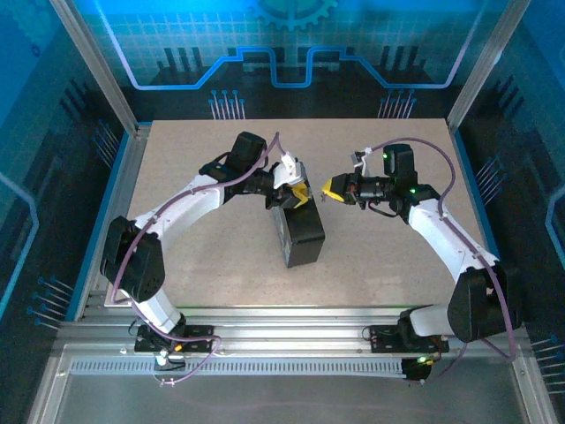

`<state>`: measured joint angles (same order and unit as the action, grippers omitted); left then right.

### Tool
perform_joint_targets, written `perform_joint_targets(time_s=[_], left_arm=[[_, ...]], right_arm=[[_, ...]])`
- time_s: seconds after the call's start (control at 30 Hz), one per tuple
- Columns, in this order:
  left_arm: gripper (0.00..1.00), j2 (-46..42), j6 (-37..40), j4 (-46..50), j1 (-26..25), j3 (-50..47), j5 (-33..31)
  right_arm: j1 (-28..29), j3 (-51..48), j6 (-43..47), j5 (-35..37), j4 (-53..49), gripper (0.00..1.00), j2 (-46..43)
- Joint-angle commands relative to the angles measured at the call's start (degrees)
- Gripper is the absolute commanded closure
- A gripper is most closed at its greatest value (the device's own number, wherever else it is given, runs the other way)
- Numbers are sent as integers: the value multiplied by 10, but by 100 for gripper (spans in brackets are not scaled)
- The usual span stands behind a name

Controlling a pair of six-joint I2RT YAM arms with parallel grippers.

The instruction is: Unlock a padlock with a key

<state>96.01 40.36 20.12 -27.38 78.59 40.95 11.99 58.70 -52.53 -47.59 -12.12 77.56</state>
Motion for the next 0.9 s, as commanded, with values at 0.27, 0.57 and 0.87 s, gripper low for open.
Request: perform_joint_targets(time_s=[0.27,0.57,0.87], left_arm=[[87,-20,-17,-75,3,-5,8],[88,-34,-25,-94,3,-25,18],[88,-34,-14,-82,6,-29,13]], right_arm=[[32,-10,-30,-2,30,100,3],[30,-19,-48,4,41,100,11],[-6,-34,-70,2,56,100,-13]])
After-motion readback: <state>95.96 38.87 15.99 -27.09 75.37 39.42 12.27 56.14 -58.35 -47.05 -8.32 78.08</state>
